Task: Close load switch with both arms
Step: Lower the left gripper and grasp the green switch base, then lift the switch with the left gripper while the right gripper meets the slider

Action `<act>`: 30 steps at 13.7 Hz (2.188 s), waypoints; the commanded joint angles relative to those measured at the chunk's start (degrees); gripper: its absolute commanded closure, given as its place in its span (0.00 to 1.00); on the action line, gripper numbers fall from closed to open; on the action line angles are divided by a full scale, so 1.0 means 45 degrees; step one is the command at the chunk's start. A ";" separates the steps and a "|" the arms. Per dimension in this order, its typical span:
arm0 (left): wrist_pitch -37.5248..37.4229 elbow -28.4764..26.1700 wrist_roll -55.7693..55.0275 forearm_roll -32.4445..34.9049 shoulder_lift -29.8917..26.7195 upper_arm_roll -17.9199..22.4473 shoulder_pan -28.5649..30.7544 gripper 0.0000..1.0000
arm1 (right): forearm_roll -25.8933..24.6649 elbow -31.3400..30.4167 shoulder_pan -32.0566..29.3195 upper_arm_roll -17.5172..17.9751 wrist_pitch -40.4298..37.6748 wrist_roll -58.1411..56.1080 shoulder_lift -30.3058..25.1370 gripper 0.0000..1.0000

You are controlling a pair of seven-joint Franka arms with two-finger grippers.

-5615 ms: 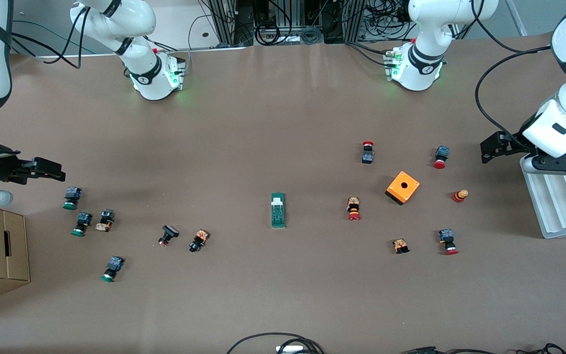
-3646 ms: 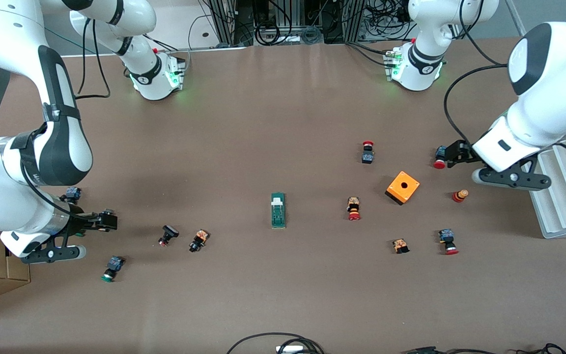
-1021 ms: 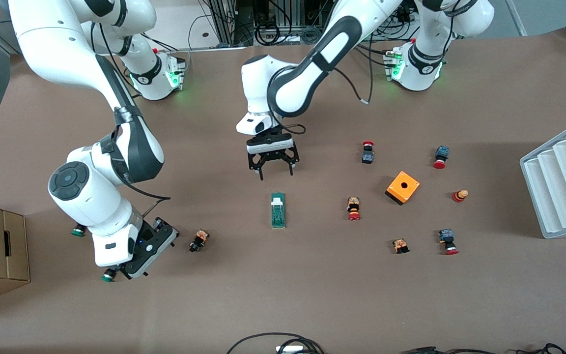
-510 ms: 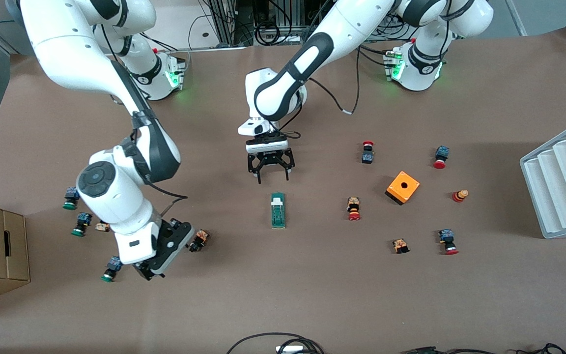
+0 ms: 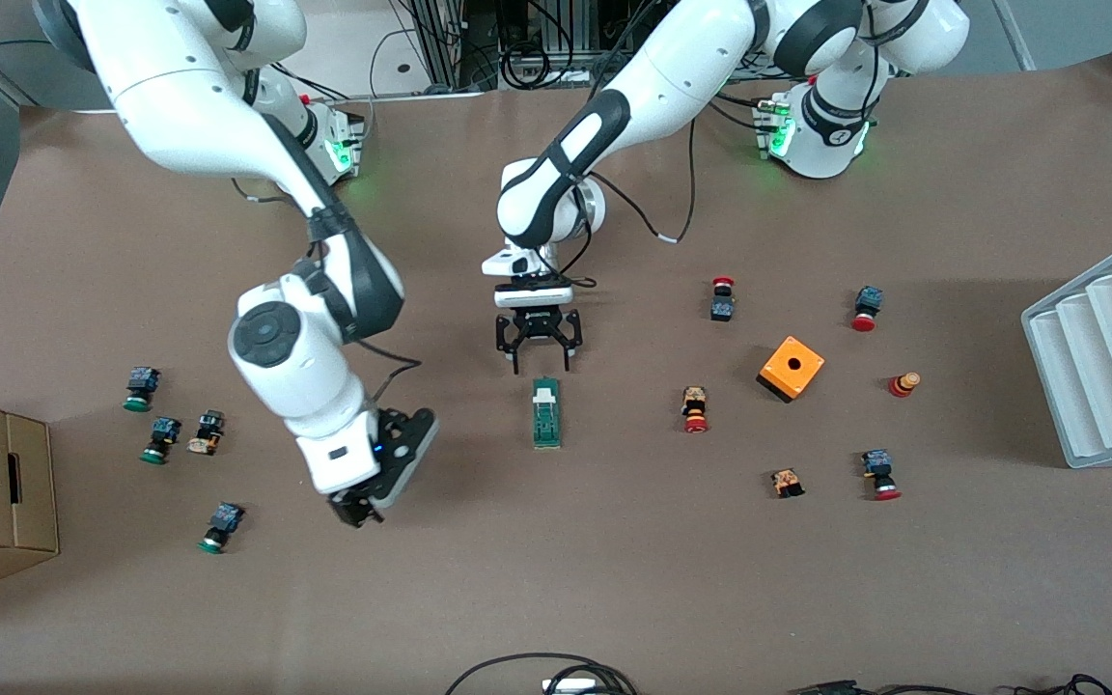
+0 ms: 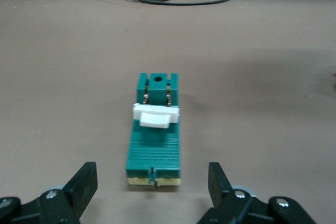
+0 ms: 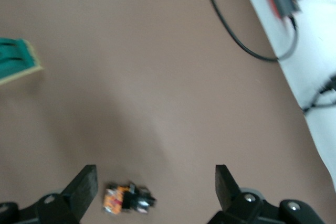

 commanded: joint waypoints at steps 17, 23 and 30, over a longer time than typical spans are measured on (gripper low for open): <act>-0.3434 0.2375 -0.2638 0.2607 0.2734 0.0276 -0.0809 0.17 | -0.0463 -0.0725 0.1772 -0.0162 -0.0483 0.0114 0.0225 0.00; -0.3571 0.2140 -0.2676 0.3194 0.2792 0.0296 -0.0790 0.29 | -0.0424 -0.0746 0.2143 -0.0103 -0.0503 0.0172 0.0517 0.00; -0.3571 0.2101 -0.2676 0.3213 0.2773 0.0296 -0.0790 0.33 | -0.0385 -0.0706 0.2847 -0.0103 -0.0347 0.0736 0.0946 0.00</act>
